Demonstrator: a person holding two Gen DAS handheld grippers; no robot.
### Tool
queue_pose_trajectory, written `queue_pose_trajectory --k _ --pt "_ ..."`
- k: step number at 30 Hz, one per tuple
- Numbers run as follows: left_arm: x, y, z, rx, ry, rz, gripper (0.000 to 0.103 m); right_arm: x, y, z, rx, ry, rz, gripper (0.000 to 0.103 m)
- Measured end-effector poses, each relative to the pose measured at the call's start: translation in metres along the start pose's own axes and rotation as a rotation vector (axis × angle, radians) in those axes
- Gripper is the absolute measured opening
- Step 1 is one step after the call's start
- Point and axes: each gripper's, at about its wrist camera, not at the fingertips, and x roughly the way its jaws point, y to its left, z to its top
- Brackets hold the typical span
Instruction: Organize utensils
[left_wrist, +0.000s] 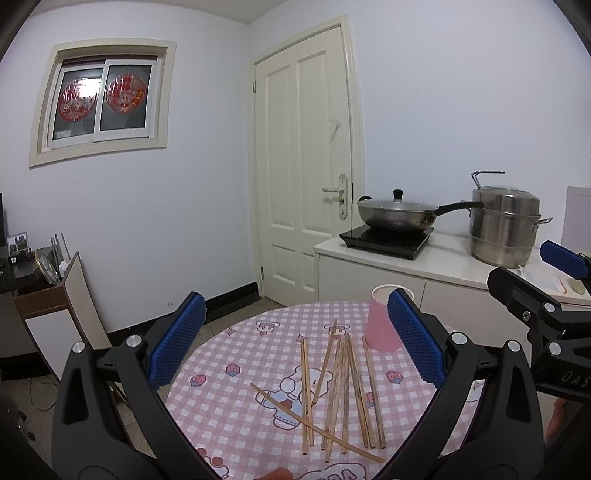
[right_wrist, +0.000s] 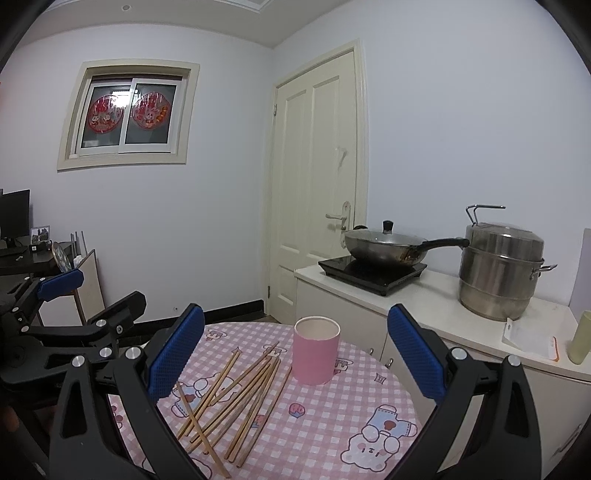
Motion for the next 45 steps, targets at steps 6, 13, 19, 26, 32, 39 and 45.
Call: queue_pose_trajectory --k 6,13,19,26,32,39,45 --pt "0.008 0.003 -0.005 -0.007 0.017 -0.003 0.097 0.01 -0.002 -0.005 0.011 0.02 0.016 0.096" --pt "0.025 0.01 -0.018 -0.015 0.081 -0.008 0.097 0.03 -0.003 -0.016 0.025 0.081 0.04 0.096" --pt "0.048 0.022 -0.034 -0.045 0.179 -0.043 0.097 0.053 -0.002 -0.031 0.027 0.16 0.062 0.096" --pt "0.08 0.032 -0.055 -0.071 0.322 -0.083 0.097 0.079 -0.002 -0.053 0.023 0.262 0.039 0.096" --pt "0.112 0.036 -0.081 -0.081 0.467 -0.094 0.094 0.11 -0.003 -0.076 -0.001 0.375 -0.011 0.096" --pt "0.142 0.055 -0.12 -0.153 0.635 -0.055 0.075 0.136 -0.007 -0.103 -0.003 0.464 -0.015 0.096" --pt "0.16 0.064 -0.134 -0.245 0.691 -0.027 0.064 0.153 0.0 -0.114 -0.012 0.506 0.016 0.096"
